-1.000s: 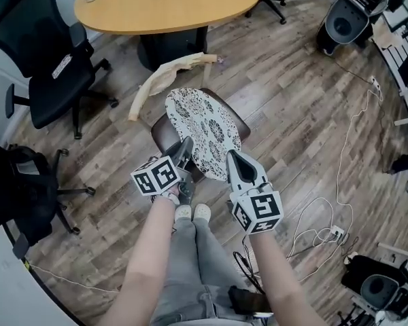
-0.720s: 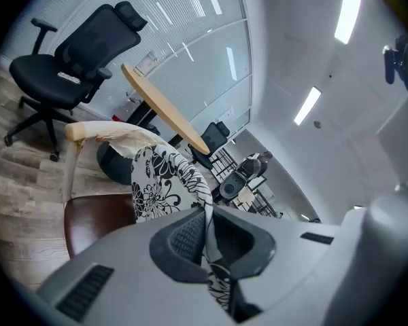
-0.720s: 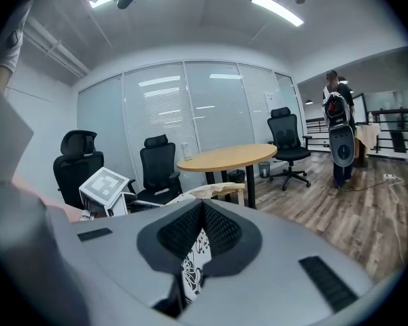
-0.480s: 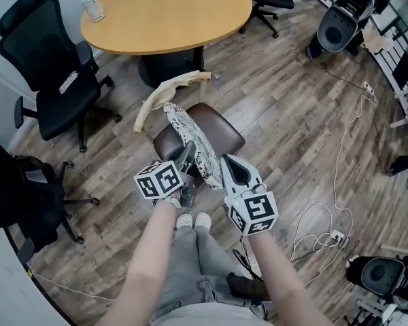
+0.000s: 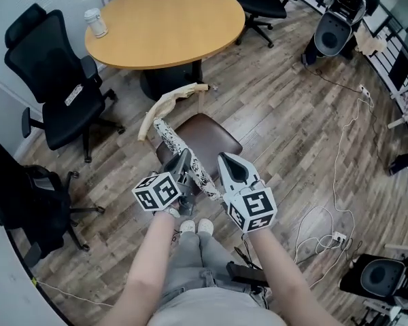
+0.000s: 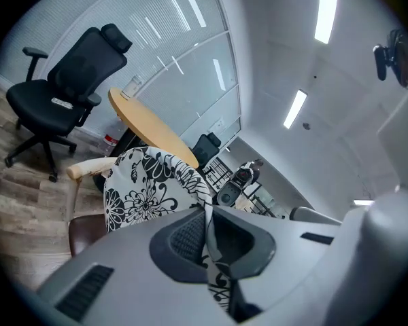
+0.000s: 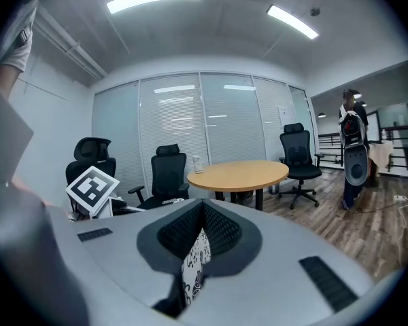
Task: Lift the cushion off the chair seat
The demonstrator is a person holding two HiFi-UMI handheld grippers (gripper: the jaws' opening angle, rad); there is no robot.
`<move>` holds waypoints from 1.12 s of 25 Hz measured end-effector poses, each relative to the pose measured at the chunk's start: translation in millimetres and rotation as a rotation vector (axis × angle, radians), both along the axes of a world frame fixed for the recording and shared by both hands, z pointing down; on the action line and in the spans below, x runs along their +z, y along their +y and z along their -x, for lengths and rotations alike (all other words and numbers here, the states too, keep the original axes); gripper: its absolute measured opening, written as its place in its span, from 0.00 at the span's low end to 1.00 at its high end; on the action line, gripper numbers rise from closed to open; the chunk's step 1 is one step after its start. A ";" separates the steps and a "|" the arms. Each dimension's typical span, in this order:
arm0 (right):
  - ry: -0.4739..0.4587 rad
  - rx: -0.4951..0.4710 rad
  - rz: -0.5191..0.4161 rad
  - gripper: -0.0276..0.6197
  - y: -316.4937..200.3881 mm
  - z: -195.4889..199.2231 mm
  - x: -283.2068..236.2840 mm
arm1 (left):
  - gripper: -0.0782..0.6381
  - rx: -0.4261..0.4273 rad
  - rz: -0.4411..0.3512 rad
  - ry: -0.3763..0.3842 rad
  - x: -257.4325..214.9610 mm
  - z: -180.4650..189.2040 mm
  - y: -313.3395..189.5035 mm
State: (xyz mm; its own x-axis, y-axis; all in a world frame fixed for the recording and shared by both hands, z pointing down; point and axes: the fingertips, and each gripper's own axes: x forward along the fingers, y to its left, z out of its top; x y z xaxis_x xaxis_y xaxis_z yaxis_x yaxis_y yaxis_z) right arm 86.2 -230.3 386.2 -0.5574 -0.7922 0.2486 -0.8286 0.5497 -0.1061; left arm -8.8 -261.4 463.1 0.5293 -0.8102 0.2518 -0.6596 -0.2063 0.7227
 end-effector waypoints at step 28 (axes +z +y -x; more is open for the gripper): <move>-0.002 0.132 -0.211 0.08 1.9 -16.3 -89.2 | 0.12 0.035 -0.457 -0.134 -155.7 -20.4 6.6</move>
State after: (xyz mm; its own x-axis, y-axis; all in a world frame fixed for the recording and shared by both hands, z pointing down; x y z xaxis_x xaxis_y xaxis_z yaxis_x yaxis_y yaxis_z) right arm 102.6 -228.4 296.9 -0.4457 -0.8925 0.0688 -0.8947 0.4467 -0.0015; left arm 11.6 -254.8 307.4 0.5454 -0.8362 -0.0579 -0.7281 -0.5068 0.4616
